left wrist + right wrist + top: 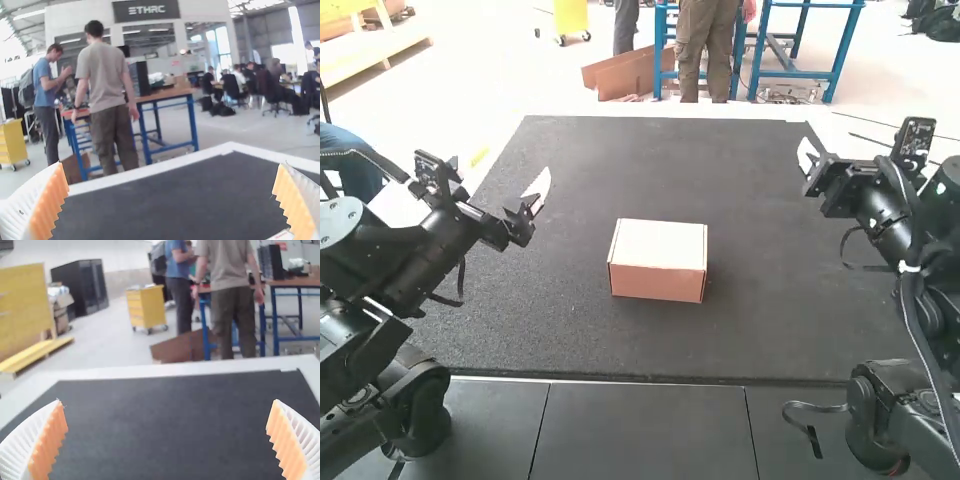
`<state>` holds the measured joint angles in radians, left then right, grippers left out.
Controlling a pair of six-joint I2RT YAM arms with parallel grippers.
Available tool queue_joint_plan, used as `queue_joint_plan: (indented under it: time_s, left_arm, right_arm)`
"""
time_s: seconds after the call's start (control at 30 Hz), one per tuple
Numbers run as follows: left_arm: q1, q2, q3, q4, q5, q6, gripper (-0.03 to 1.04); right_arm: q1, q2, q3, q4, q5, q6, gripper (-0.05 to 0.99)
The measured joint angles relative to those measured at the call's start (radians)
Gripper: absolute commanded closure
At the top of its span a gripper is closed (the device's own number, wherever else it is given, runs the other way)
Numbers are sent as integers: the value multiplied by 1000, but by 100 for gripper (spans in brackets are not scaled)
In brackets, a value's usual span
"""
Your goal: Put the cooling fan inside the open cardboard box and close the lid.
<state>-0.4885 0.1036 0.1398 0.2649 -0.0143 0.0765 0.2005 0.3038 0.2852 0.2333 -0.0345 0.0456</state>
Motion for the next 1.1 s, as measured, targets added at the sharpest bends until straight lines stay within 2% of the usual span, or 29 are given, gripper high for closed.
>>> queue_joint_plan:
  time_s: [0.17, 0.33, 0.53, 0.67, 0.83, 0.97, 1.1]
  left_arm:
    - [-1, -60, -66, 23, 10, 48, 4]
    - [0, -79, -129, 55, 12, 70, 4]
    - [11, -85, -134, -27, 7, 76, 4]
    - [37, -85, -135, -98, 5, 55, 4]
    - [114, -85, -134, -176, 2, -7, 4]
    - [206, -85, -134, -203, -1, -54, 4]
    - [301, -85, -134, -243, -1, -72, 4]
  right_arm:
    - [0, -97, -102, 35, 23, -75, 2]
    - [0, -164, -185, 54, 29, -141, 2]
    - [0, -265, -281, 41, 28, -178, 2]
    - [-2, -297, -282, -14, 29, -182, 2]
    - [-9, -297, -282, -61, 29, -169, 2]
    - [-12, -297, -282, -63, 29, -134, 2]
    - [-13, -297, -282, -74, 28, -108, 2]
